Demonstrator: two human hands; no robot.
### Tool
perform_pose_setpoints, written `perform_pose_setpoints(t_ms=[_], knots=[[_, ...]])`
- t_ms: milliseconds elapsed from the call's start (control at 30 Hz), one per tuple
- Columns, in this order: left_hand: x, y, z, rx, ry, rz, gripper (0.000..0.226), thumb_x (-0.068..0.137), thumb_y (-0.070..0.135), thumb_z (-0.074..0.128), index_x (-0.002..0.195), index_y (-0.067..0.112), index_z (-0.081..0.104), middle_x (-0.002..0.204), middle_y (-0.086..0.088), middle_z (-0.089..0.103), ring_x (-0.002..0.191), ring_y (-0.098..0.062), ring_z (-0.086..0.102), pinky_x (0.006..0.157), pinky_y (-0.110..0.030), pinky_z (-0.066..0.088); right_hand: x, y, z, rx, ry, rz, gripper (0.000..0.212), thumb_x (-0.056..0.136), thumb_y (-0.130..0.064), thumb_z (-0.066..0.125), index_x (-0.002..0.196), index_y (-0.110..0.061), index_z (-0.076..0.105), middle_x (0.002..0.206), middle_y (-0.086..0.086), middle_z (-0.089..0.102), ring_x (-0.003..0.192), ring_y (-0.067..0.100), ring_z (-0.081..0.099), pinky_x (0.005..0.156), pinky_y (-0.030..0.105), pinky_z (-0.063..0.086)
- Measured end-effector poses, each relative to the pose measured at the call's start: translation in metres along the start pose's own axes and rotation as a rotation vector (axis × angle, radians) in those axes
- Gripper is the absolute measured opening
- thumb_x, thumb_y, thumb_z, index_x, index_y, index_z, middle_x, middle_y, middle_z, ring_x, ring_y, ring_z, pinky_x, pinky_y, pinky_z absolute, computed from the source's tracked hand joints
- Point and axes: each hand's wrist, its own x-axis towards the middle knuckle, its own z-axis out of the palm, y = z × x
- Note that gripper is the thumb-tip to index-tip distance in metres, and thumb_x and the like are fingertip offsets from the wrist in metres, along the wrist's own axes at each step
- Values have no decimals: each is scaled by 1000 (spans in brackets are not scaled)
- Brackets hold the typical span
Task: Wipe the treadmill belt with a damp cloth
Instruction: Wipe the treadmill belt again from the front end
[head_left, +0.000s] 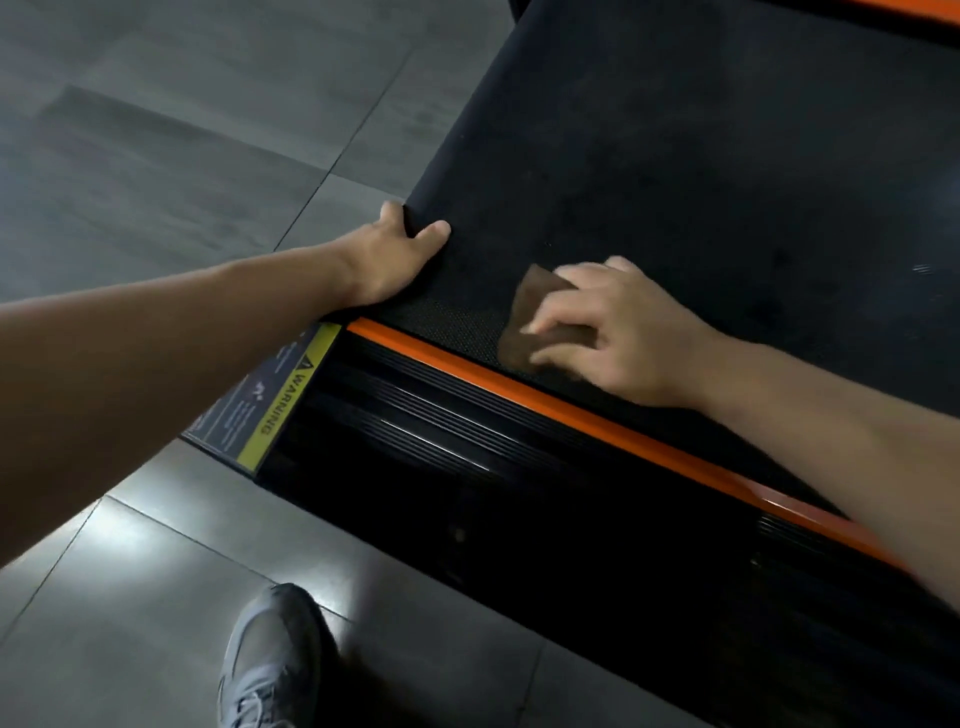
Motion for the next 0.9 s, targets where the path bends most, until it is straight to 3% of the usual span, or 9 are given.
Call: perform_pose_setpoints(t_ms=[67,200,267,333,400,500,633,800,900], knots=[[2,-2,0,-31,-8,8,70,103,65,37,152,16,31,122,-8,54,105,-26,52,91,-37,37,-20,12,-11,38,-32,25,21,89,-48,64,94,-30,72,92,-9,58,88,2,48,90,41,37],[5,-3,2,-17,7,35,67,103,64,38,149,14,33,117,-6,52,103,-26,52,90,-36,37,17,1,8,34,72,33,17,88,-43,64,90,-28,72,91,-8,58,90,7,53,87,35,34],[4,-3,2,-3,7,28,67,103,64,38,148,14,34,118,-7,51,105,-26,51,91,-36,36,34,-8,13,48,90,31,13,90,-40,67,89,-28,71,89,-9,56,87,6,51,88,35,35],[2,-3,1,13,-7,23,69,103,65,36,153,19,29,133,-10,51,116,-31,52,99,-40,39,20,-5,8,37,79,29,12,91,-40,66,89,-29,69,89,-9,55,86,4,47,87,35,34],[-2,-2,0,130,10,57,70,104,63,33,163,31,11,164,-14,28,146,-37,34,118,-47,29,-14,5,0,15,47,23,14,91,-43,64,90,-30,69,88,-9,55,84,4,45,85,34,34],[-6,24,11,336,78,238,65,107,56,30,164,39,4,173,-1,-8,159,-23,-10,126,-49,3,-45,23,-15,-41,74,78,23,93,-49,58,92,-29,70,85,-10,53,78,6,48,81,33,35],[-4,61,40,371,62,278,63,108,53,29,165,36,10,173,-5,-12,157,-20,-19,125,-47,-16,-34,32,-21,-136,293,322,22,94,-46,62,95,-25,69,89,-3,57,78,17,54,80,36,39],[-5,58,55,515,149,254,71,105,61,24,165,34,-2,172,-8,-17,156,-22,-22,125,-48,-15,-80,8,-13,-76,140,142,22,93,-48,63,95,-27,70,83,-8,50,71,10,43,77,37,39],[-5,60,57,562,156,248,68,105,61,19,164,37,-6,171,-8,-18,156,-22,-23,125,-49,-15,-63,61,-39,-261,326,335,26,95,-46,59,97,-22,69,88,4,58,77,27,58,79,41,43]])
